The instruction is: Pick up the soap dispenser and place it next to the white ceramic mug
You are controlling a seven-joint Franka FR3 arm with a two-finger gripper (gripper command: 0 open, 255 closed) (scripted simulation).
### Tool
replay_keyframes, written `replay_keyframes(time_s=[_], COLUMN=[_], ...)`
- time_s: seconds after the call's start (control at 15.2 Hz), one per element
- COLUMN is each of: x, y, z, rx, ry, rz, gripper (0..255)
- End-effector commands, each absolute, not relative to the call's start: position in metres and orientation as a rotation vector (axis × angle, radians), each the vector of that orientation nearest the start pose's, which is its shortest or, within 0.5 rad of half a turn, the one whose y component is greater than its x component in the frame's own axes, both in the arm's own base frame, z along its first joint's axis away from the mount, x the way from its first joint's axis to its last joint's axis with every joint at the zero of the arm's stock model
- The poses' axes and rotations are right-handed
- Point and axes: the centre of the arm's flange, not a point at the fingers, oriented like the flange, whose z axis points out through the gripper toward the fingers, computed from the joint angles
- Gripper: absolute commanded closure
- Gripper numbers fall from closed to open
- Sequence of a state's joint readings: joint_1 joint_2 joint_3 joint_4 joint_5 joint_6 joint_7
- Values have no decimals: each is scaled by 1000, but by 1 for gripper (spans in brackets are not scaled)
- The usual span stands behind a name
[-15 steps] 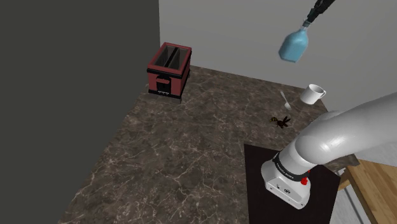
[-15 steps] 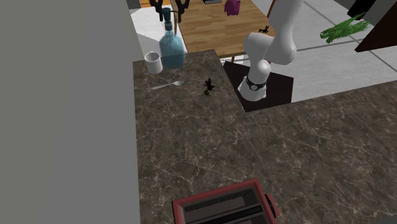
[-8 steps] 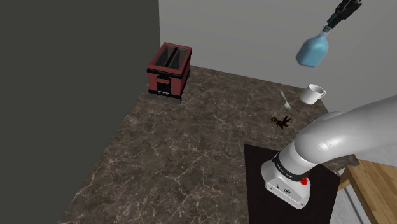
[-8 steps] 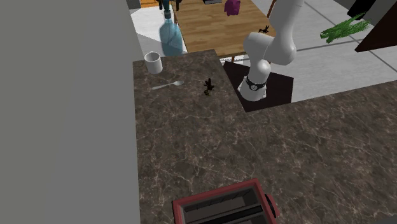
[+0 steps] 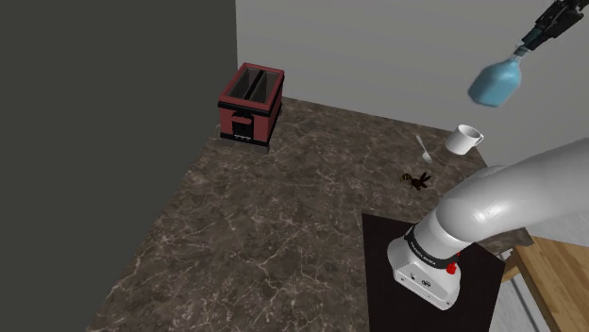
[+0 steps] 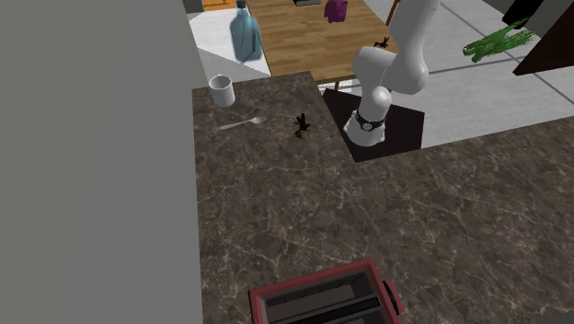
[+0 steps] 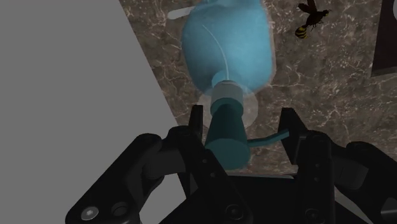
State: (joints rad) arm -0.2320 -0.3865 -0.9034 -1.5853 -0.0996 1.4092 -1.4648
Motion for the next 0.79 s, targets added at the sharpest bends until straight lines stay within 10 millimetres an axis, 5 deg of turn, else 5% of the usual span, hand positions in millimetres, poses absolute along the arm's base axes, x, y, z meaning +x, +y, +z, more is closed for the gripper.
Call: replay_keyframes(time_s=[0.0, 0.4, 0.73], x=[69, 2, 2], y=[-475, -514, -514], z=[708, 708, 682], rx=[-3086, -3086, -3086], ry=[-528, -528, -528], rz=[-334, -334, -334], gripper=[255, 255, 255])
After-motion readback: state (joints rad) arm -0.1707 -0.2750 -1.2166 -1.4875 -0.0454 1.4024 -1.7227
